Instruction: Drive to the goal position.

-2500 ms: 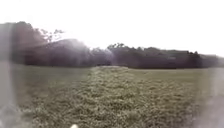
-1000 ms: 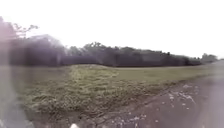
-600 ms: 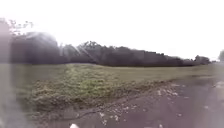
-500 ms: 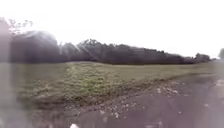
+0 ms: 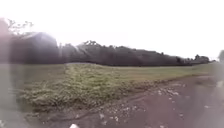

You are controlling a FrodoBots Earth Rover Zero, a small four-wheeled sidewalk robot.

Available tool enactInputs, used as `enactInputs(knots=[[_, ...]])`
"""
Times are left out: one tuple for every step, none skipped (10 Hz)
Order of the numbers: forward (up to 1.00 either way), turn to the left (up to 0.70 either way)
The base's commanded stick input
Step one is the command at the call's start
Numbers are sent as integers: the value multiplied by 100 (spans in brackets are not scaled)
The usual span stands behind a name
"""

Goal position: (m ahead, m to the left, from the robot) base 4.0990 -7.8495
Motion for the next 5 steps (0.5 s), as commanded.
enactInputs(knots=[[70,-34],[70,-34],[70,-34],[70,-34],[70,-34]])
